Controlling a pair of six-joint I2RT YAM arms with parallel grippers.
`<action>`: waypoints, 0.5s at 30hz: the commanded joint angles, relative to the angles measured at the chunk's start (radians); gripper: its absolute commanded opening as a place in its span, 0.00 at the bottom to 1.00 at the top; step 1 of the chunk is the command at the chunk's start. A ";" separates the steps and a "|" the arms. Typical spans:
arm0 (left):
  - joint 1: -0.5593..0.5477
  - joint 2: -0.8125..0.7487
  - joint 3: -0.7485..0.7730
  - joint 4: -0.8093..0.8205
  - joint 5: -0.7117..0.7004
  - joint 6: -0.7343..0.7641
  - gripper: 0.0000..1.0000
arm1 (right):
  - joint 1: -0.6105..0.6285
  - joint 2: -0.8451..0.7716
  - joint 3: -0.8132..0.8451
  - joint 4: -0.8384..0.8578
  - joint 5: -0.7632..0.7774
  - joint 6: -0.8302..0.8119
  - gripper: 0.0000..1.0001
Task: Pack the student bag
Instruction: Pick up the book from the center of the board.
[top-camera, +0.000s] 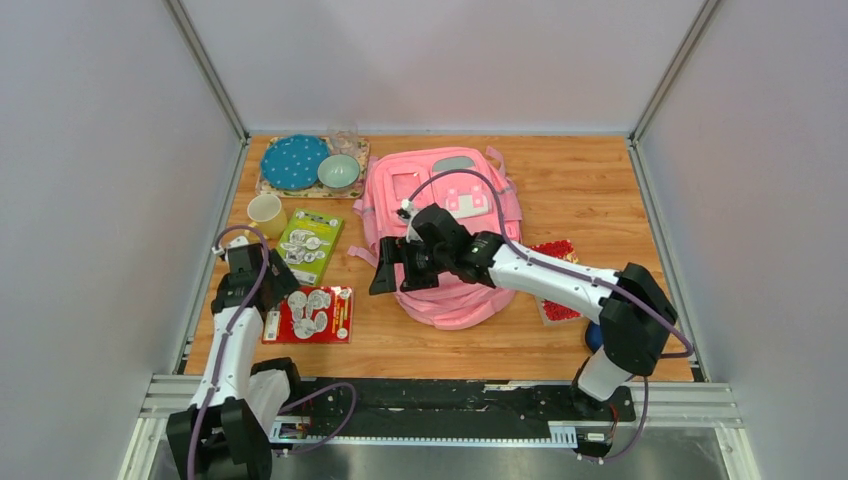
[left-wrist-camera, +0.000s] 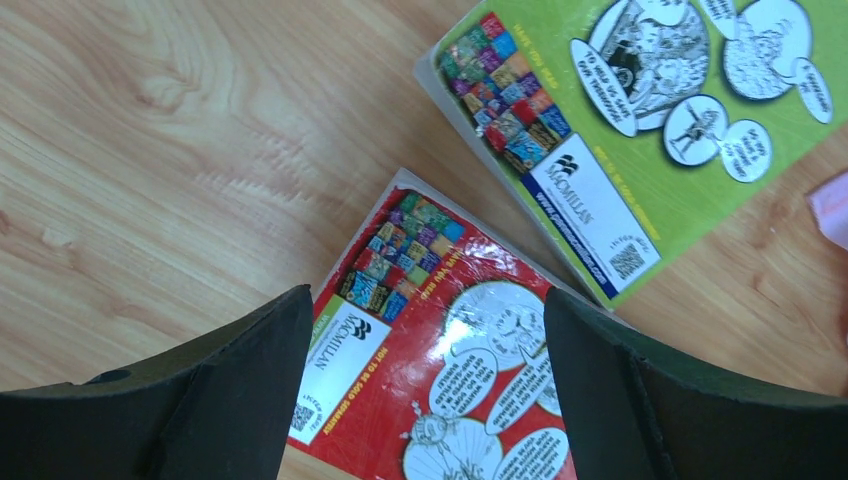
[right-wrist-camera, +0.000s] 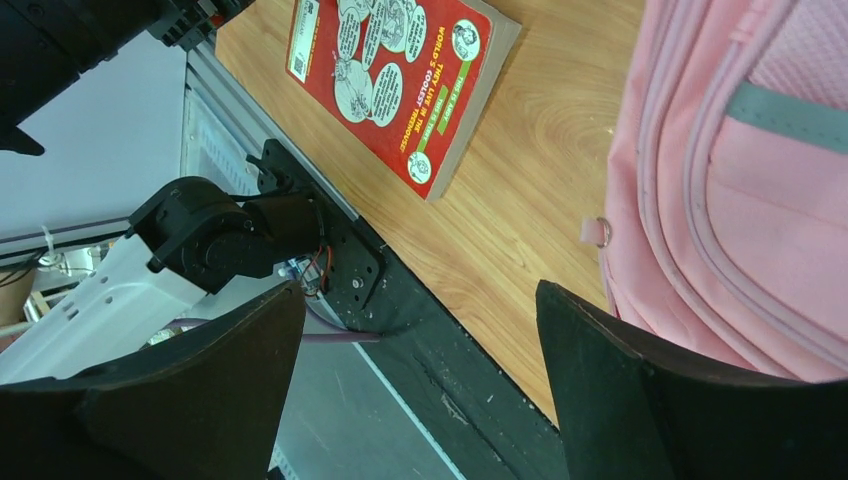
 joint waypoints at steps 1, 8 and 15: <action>0.033 0.011 -0.080 0.156 0.013 0.015 0.93 | 0.006 0.069 0.092 0.007 -0.032 -0.070 0.88; 0.033 0.119 -0.127 0.187 0.135 -0.023 0.91 | 0.032 0.232 0.157 0.031 -0.041 -0.077 0.88; 0.033 0.028 -0.218 0.189 0.284 -0.075 0.88 | 0.067 0.385 0.206 0.073 -0.034 -0.036 0.88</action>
